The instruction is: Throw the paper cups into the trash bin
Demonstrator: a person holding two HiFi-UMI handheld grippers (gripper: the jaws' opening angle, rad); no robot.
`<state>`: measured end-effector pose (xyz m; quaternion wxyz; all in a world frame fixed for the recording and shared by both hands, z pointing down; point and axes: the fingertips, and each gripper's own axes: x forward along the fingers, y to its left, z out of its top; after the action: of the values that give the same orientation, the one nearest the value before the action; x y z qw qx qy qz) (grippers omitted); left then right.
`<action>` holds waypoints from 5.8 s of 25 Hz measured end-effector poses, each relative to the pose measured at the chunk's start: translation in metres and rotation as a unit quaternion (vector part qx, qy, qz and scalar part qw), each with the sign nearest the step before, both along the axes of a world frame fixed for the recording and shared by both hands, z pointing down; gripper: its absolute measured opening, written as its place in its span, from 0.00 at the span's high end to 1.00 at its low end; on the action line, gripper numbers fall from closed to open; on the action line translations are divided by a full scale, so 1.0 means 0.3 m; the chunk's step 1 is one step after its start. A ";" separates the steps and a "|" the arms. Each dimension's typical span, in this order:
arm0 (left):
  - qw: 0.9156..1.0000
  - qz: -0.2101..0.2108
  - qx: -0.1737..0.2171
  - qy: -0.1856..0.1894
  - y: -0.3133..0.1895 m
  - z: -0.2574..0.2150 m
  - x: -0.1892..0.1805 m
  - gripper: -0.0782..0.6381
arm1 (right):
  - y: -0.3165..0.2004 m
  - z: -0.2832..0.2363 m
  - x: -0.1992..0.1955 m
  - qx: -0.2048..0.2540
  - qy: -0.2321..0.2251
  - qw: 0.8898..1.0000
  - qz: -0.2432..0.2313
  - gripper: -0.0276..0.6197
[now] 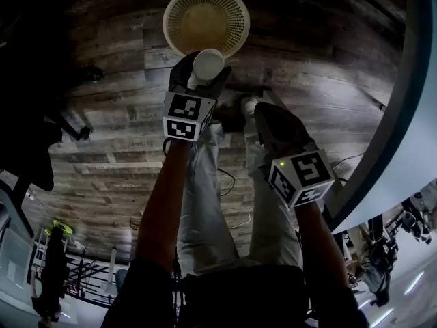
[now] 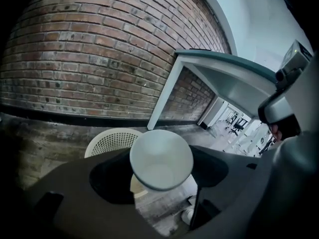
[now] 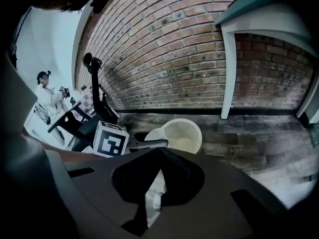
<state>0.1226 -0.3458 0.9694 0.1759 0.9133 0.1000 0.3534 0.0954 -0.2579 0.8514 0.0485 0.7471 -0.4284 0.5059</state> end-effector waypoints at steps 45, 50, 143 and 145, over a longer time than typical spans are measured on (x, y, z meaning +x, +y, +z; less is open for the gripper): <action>0.998 -0.029 0.038 0.044 -0.044 -0.212 -0.039 0.81 | 0.018 -0.129 0.015 0.038 0.027 0.998 -0.045 0.96; 0.996 -0.044 0.050 0.064 -0.021 -0.426 -0.047 0.88 | 0.028 -0.265 0.051 0.050 0.057 0.996 -0.050 0.96; 0.893 -0.235 0.201 0.326 0.431 -2.161 -1.241 0.88 | 0.244 -1.798 -0.879 0.352 0.269 0.870 -0.218 0.96; 0.893 -0.234 0.200 0.329 0.438 -2.163 -1.267 0.88 | 0.253 -1.805 -0.909 0.353 0.274 0.868 -0.218 0.96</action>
<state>-0.2577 -0.2145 0.3204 0.0243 0.9903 -0.1368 -0.0055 -0.1772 -0.1820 0.3098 0.0059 0.7108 -0.6997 0.0723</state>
